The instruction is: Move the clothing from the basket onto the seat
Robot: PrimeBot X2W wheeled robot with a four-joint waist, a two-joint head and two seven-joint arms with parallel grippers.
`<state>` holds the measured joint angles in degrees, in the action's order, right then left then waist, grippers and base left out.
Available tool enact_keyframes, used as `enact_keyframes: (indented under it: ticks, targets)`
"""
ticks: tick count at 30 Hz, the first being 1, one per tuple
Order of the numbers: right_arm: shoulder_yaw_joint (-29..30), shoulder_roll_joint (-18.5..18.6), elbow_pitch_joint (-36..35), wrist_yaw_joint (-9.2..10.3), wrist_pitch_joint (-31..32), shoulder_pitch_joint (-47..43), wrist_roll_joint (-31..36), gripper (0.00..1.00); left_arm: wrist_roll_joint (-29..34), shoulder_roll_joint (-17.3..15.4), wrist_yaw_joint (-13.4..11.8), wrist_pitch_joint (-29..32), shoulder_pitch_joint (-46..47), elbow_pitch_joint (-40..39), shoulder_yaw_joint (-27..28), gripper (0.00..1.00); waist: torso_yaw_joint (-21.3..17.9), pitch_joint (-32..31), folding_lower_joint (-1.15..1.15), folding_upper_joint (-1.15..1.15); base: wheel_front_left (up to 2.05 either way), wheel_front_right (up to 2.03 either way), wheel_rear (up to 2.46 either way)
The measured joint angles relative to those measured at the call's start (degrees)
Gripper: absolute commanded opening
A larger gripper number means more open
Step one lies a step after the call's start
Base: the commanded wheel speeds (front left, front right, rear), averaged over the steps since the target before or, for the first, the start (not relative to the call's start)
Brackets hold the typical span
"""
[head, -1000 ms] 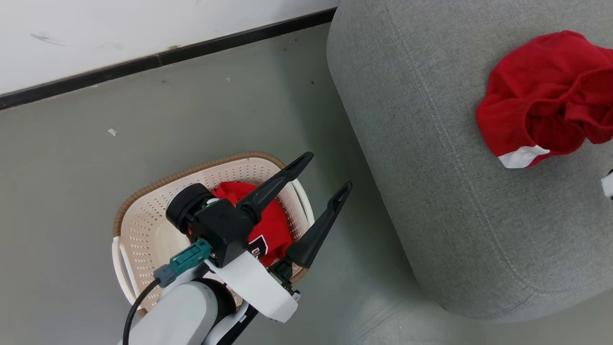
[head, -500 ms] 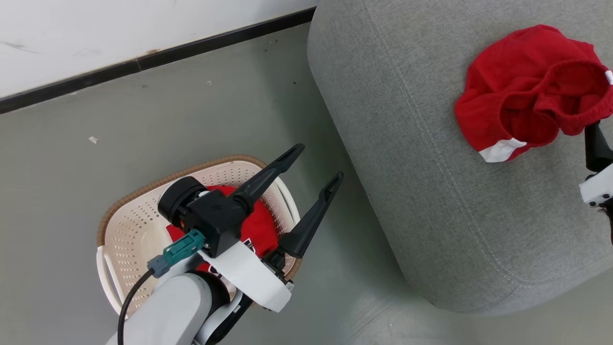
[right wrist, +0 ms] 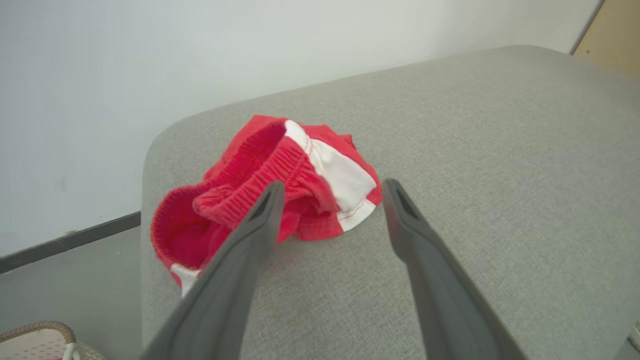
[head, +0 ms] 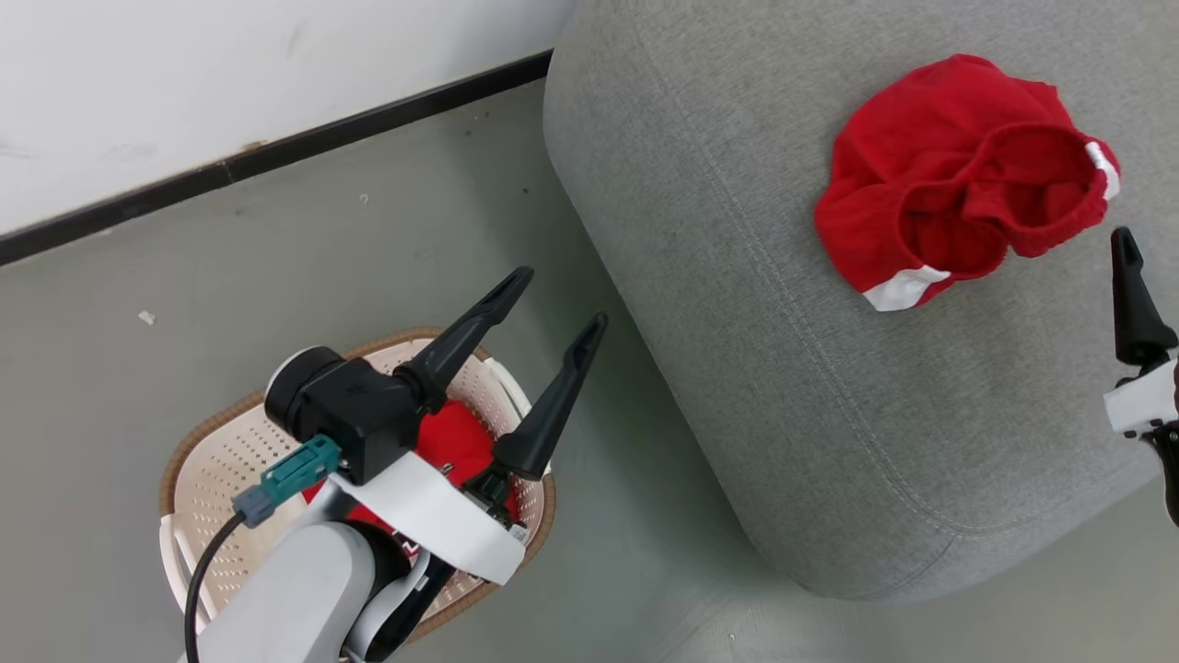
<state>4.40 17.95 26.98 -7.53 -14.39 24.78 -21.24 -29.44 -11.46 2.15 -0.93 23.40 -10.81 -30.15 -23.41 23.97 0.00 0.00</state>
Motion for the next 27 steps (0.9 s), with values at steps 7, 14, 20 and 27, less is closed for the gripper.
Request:
enact_keyframes:
  ticks: [7,14,20,27]
  targets:
    - [-2.0,-0.1,-7.5,0.0,-0.1,0.2,3.7,1.0,-0.3,-0.9,-0.6,-2.1,-1.0,1.1,2.3,1.0,-0.6,-2.2,0.0,0.0,0.0,0.0,0.0]
    - [-5.2,-3.3,-10.5,0.02,-0.2,1.7,6.3,1.0,-0.4,-1.5,-3.4,-5.0,-3.9,2.7,6.6,1.0,0.7,-4.4,0.0,0.0,0.0,0.0,0.0]
    - [-8.9,-5.1,-13.2,0.0,-0.2,3.9,9.6,1.0,-0.3,-2.3,-6.7,-8.0,-7.8,4.0,11.1,1.0,3.2,-6.1,0.0,0.0,0.0,0.0,0.0]
    - [-11.7,-7.5,-13.6,0.0,-0.2,4.0,12.6,1.0,-0.3,-2.6,-10.8,-11.3,-13.4,5.0,15.5,1.0,7.3,-8.4,0.0,0.0,0.0,0.0,0.0]
